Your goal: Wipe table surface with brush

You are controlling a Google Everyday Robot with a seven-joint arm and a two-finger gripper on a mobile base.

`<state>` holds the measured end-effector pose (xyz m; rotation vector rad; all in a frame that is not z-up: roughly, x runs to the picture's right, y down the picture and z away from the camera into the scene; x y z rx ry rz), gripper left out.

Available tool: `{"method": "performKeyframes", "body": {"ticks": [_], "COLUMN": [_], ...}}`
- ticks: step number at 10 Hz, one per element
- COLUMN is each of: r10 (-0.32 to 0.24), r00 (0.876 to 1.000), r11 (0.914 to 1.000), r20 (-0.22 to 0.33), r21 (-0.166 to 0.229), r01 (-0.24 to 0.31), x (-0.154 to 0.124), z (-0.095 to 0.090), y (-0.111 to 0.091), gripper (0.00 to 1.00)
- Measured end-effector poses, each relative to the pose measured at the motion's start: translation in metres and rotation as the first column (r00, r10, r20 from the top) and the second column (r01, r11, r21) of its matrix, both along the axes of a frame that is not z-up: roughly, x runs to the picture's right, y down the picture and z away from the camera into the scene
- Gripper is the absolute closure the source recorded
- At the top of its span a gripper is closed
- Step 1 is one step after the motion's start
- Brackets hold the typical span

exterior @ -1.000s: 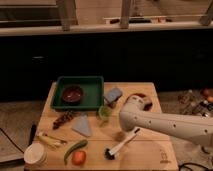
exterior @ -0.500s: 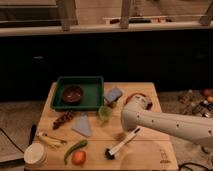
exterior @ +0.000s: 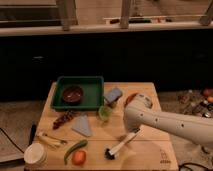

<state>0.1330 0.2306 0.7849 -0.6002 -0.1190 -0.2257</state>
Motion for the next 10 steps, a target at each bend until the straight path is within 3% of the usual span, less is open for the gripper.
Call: {"method": "performKeyframes", "body": {"ticks": [5,10], "r10": [-0.041,-0.019], "r00": [0.999,1.0], "r11": [0.9991,0.9998], "r20": [-0.021,-0.006], "r21": [0.005,0.006], "r01": [0.041,0.019], "x": [0.013,0.027], "z": [-0.005,0.022], "y": [0.004,0.029], "gripper": [0.2,0.2]}}
